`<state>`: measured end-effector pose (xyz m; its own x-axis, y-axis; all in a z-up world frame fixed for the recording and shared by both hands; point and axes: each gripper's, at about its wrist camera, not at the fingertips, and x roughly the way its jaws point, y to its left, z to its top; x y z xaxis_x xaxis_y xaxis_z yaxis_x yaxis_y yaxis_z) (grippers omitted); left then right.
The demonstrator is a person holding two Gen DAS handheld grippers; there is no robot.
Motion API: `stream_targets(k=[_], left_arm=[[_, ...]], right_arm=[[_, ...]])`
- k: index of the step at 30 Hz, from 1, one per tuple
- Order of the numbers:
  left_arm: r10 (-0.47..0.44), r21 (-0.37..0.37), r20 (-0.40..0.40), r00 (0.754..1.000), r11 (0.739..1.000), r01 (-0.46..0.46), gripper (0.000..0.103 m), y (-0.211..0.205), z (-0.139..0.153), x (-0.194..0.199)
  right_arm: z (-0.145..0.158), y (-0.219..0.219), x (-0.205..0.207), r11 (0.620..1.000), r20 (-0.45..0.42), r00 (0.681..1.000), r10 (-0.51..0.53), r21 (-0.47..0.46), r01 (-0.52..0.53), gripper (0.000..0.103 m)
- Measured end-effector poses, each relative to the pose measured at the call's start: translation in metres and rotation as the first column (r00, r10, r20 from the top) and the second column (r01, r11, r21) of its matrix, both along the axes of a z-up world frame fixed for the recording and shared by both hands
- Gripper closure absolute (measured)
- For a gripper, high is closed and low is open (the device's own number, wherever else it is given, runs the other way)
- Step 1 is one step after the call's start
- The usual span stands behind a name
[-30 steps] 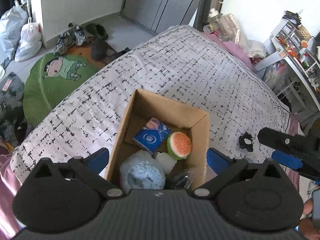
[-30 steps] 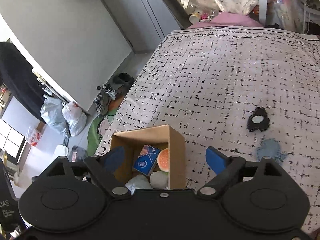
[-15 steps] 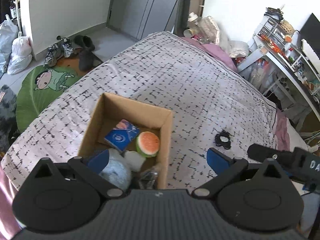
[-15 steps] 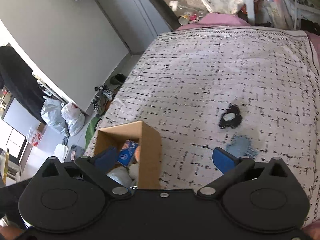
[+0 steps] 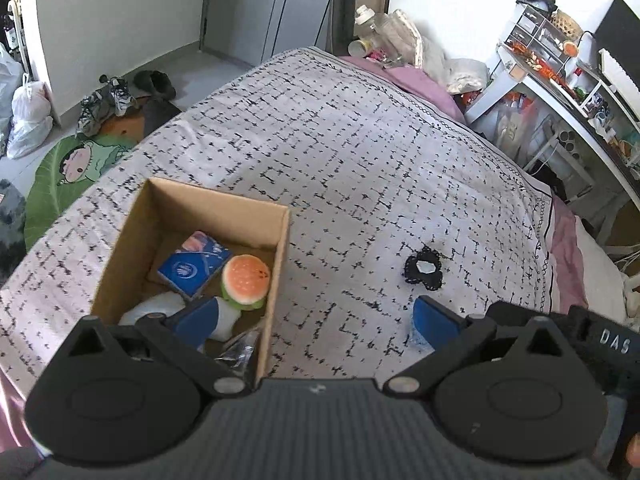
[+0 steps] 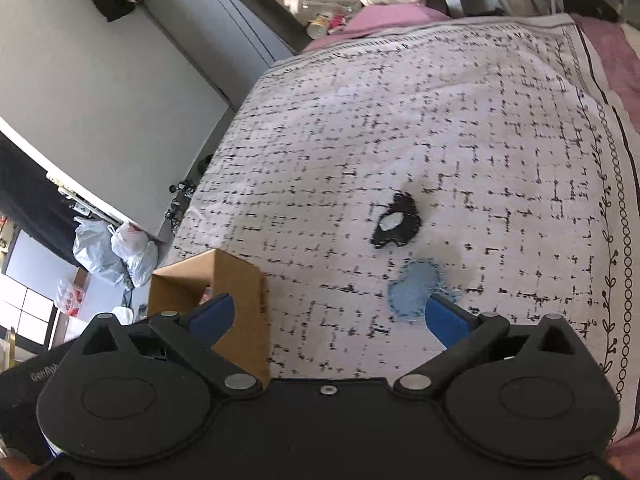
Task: Organize soft objects
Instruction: 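Move the left gripper to the black lace item while the right approaches the denim patch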
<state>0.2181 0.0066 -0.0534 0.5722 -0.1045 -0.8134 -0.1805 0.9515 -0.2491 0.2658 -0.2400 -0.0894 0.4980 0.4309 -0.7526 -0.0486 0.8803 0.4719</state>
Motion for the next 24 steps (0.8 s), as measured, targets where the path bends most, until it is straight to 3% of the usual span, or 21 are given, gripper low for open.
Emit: stream_targets(k=[8, 11, 15, 21, 24], left_arm=[[-0.005, 0.006, -0.017, 1.0, 1.0, 0.005, 0.0, -0.026, -0.012, 0.026], [0.001, -0.002, -0.026, 1.0, 1.0, -0.001, 0.0, -0.032, -0.019, 0.036], [-0.004, -0.016, -0.034, 0.999, 1.0, 0.004, 0.0, -0.041, -0.029, 0.05], [-0.018, -0.031, -0.065, 0.998, 0.999, 0.016, 0.0, -0.051, -0.048, 0.071], [-0.027, -0.04, -0.076, 0.997, 0.999, 0.024, 0.0, -0.056, -0.058, 0.082]], right_arm=[[-0.03, -0.028, 0.018, 0.992, -0.093, 0.993, -0.067, 0.098, 0.077, 0.001], [-0.046, -0.034, 0.026, 0.987, -0.144, 0.986, -0.082, 0.126, 0.1, 0.008], [-0.067, -0.038, 0.035, 0.983, -0.208, 0.973, -0.1, 0.133, 0.129, 0.025], [-0.09, -0.036, 0.049, 0.985, -0.258, 0.961, -0.102, 0.112, 0.134, 0.036], [-0.096, -0.032, 0.056, 0.989, -0.259, 0.961, -0.096, 0.089, 0.122, 0.036]])
